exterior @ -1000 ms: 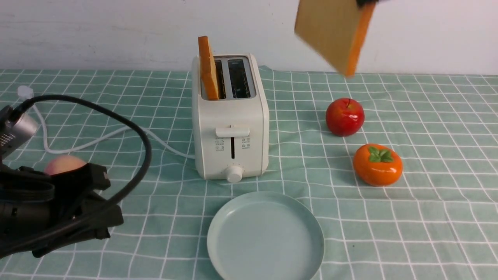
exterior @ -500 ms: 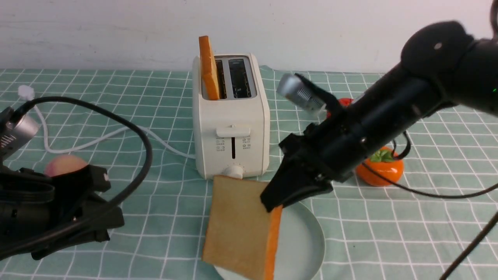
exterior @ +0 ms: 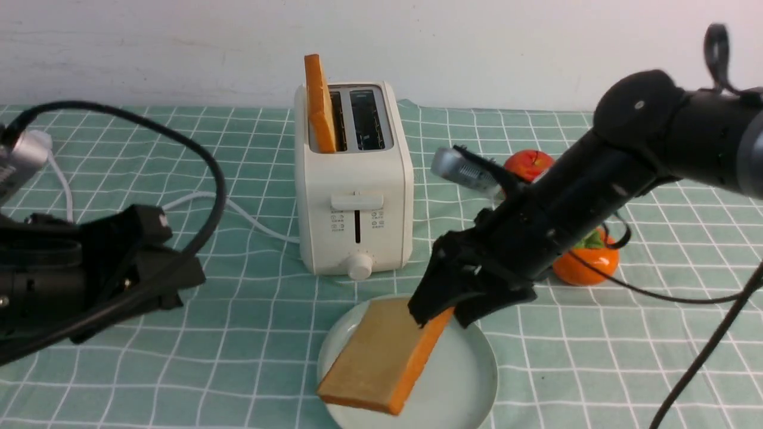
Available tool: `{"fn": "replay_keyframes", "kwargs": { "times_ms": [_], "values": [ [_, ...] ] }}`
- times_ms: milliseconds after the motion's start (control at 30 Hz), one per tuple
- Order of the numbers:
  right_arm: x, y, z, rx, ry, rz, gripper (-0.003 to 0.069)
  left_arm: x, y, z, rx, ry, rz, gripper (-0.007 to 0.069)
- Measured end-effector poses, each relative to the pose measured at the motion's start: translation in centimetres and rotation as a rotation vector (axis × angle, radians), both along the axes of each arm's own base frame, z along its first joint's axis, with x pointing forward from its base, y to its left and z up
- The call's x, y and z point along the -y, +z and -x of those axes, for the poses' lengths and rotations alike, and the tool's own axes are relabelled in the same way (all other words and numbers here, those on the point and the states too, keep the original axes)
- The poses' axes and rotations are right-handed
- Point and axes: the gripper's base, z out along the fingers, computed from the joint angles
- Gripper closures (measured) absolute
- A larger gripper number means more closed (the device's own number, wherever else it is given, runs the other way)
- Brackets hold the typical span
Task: Take toasted bread from bread machine on blue coffee table place on plate.
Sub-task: 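Place the held slice of bread on top of the slice on the plate with the right gripper, then reach for a toast slice standing in the toaster with the left gripper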
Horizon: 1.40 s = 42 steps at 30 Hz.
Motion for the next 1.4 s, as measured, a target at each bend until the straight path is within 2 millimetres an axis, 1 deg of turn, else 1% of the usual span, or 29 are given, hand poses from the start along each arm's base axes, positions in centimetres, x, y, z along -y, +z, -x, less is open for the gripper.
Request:
{"fn": "replay_keyframes", "kwargs": {
  "times_ms": [67,100,133,167,200,233,333,367,400,500,533,567,600,633,667,700,767,833,867,900,933,1000,1067,1133,1200,1267,1333,1367,1400],
  "values": [
    [1.3,2.6,0.5,0.057,-0.023,0.012,0.0041,0.2,1.0,-0.9,0.051,-0.031,-0.022,0.0370],
    [1.3,2.7,0.5,0.056,-0.024,0.014,0.0039,0.2,1.5,-1.0,0.068,-0.040,-0.027,0.0370],
    [2.2,4.7,1.2,0.104,-0.048,0.016,0.0035,0.5,2.8,-2.0,0.104,-0.075,-0.042,0.0370],
    [2.6,6.1,1.9,0.142,-0.058,0.013,0.0036,0.8,3.5,-2.7,0.108,-0.101,-0.049,0.0370],
    [2.8,7.0,2.4,0.165,-0.060,0.009,0.0038,0.9,4.2,-3.0,0.120,-0.118,-0.052,0.0370],
    [3.3,8.8,3.6,0.219,-0.062,0.000,0.0051,1.3,5.8,-4.4,0.133,-0.157,-0.057,0.0370],
    [3.9,12.0,6.4,0.306,-0.049,-0.030,0.0089,2.0,7.7,-7.6,0.124,-0.219,-0.086,0.0365],
    [4.0,12.4,6.7,0.316,-0.047,-0.032,0.0092,2.1,8.3,-7.8,0.136,-0.219,-0.087,0.0365],
    [4.3,13.4,8.0,0.343,-0.037,-0.040,0.0106,2.2,9.0,-9.4,0.132,-0.219,-0.105,0.0351],
    [5.1,15.1,10.2,0.400,-0.028,-0.045,0.0119,2.8,9.9,-12.8,0.117,-0.193,-0.154,0.0292],
    [5.2,15.3,10.5,0.407,-0.027,-0.047,0.0119,3.0,9.6,-13.2,0.107,-0.195,-0.158,0.0281],
    [5.5,15.8,11.6,0.426,-0.023,-0.051,0.0120,3.8,9.8,-14.8,0.096,-0.175,-0.186,0.0235],
    [5.7,16.0,12.3,0.440,-0.017,-0.050,0.0120,4.6,9.7,-15.6,0.083,-0.170,-0.198,0.0204],
    [5.8,16.2,12.5,0.448,-0.017,-0.051,0.0120,4.8,9.6,-15.8,0.082,-0.176,-0.198,0.0199],
    [6.2,16.2,13.5,0.462,-0.011,-0.049,0.0120,6.3,8.9,-17.2,0.065,-0.173,-0.236,0.0146],
    [6.3,16.3,14.0,0.468,-0.010,-0.048,0.0120,7.2,8.4,-17.8,0.064,-0.182,-0.262,0.0125],
    [6.6,16.0,14.6,0.468,-0.010,-0.038,0.0120,8.4,7.3,-19.2,0.063,-0.187,-0.324,0.0088],
    [6.9,15.5,15.3,0.461,-0.009,-0.031,0.0120,9.5,5.5,-21.2,0.065,-0.173,-0.406,0.0055],
    [6.9,15.5,15.3,0.463,-0.009,-0.031,0.0120,9.7,5.2,-21.3,0.062,-0.175,-0.407,0.0053],
    [7.0,15.1,15.7,0.454,-0.009,-0.026,0.0120,10.2,3.8,-22.6,0.059,-0.155,-0.452,0.0045],
    [7.1,14.9,15.8,0.451,-0.008,-0.025,0.0120,10.3,3.3,-23.1,0.056,-0.145,-0.463,0.0043],
    [7.3,14.3,16.4,0.437,-0.007,-0.018,0.0120,10.5,1.3,-24.5,0.034,-0.106,-0.476,0.0041],
    [7.4,13.8,16.7,0.425,-0.007,-0.013,0.0120,10.7,-0.1,-25.3,0.016,-0.089,-0.478,0.0041],
    [7.5,13.5,17.1,0.423,-0.006,-0.008,0.0120,10.9,-1.1,-25.7,0.004,-0.085,-0.478,0.0055],
    [7.6,13.4,17.3,0.424,-0.006,-0.007,0.0120,10.9,-1.2,-25.8,0.009,-0.085,-0.482,0.0102],
    [7.7,13.5,17.4,0.428,-0.006,-0.007,0.0120,10.8,-0.7,-25.7,0.022,-0.084,-0.480,0.0182],
    [7.7,13.5,17.4,0.428,-0.006,-0.007,0.0120,10.7,0.7,-25.1,0.051,-0.086,-0.466,0.0332],
    [7.7,13.5,17.4,0.428,-0.006,-0.007,0.0120,10.7,0.9,-25.0,0.055,-0.088,-0.466,0.0348],
    [7.7,13.4,17.4,0.427,-0.006,-0.006,0.0120,10.5,2.6,-24.2,0.085,-0.091,-0.453,0.0494]
  ]
}}
